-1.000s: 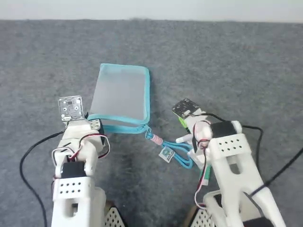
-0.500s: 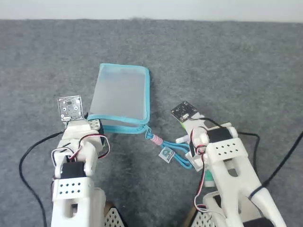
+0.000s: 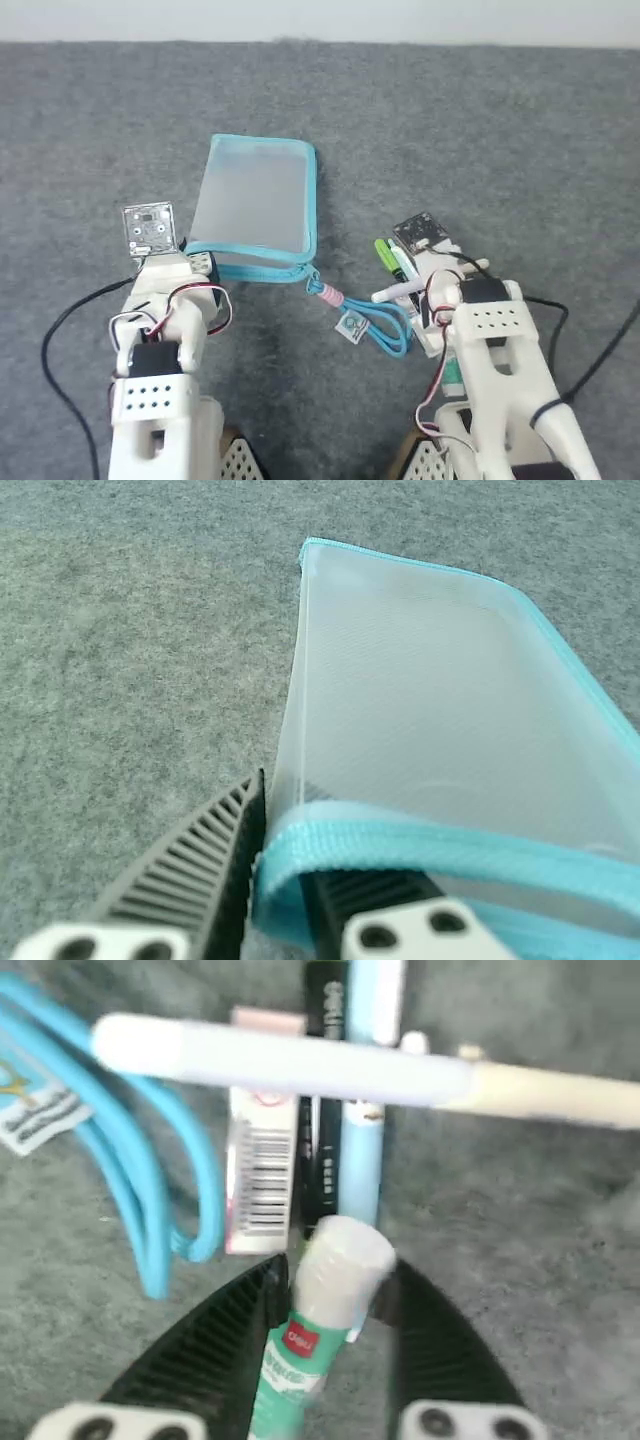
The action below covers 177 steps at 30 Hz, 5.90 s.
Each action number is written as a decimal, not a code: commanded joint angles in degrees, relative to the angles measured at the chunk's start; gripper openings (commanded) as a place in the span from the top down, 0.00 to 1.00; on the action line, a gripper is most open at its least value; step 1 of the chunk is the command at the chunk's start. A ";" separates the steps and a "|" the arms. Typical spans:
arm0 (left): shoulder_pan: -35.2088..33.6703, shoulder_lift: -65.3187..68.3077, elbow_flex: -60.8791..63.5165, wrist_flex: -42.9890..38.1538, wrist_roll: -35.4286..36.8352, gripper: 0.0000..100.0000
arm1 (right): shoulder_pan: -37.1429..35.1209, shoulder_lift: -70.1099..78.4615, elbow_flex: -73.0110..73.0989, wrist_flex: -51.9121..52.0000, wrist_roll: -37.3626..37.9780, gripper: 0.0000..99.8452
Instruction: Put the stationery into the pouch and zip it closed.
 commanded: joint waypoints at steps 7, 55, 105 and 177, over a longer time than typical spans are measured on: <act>-0.79 -0.70 -3.82 -0.70 1.14 0.99 | 3.91 -1.63 -1.49 -3.03 3.43 0.99; -0.79 -0.79 -3.30 -0.79 0.97 0.99 | 18.86 19.12 -10.55 -7.96 10.64 0.84; 14.33 -0.62 0.04 -8.00 4.84 0.99 | -27.30 21.32 -52.75 29.93 -1.41 0.99; 13.36 -1.05 0.13 -8.00 0.26 0.99 | -11.30 22.20 -72.35 41.27 -0.09 0.69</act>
